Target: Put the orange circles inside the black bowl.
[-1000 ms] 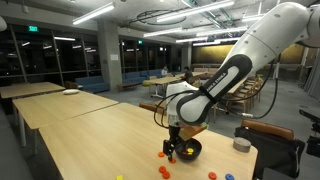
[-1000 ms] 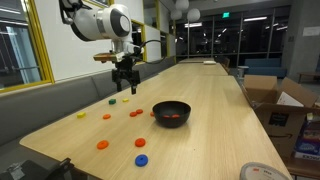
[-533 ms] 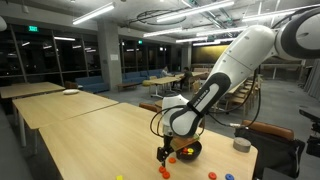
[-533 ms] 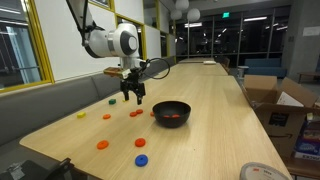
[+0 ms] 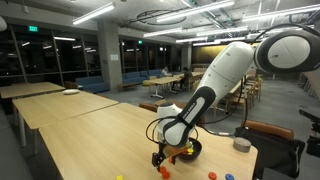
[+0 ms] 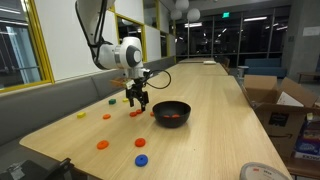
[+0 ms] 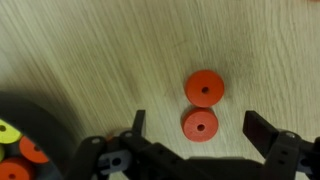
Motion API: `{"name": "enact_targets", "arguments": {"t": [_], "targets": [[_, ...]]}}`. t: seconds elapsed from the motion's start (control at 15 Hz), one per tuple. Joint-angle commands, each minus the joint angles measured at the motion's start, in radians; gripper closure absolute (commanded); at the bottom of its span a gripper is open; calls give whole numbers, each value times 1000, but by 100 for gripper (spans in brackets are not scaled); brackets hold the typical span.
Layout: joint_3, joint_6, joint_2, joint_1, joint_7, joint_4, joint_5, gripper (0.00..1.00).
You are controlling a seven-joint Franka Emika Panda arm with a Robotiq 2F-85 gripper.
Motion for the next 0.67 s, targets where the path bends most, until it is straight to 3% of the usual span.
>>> {"name": "enact_targets", "arguments": {"t": [0.0, 0.6], "targets": [[-47, 28, 60, 67, 65, 62, 5, 0], [-146, 148, 85, 168, 188, 46, -19, 0]]}}
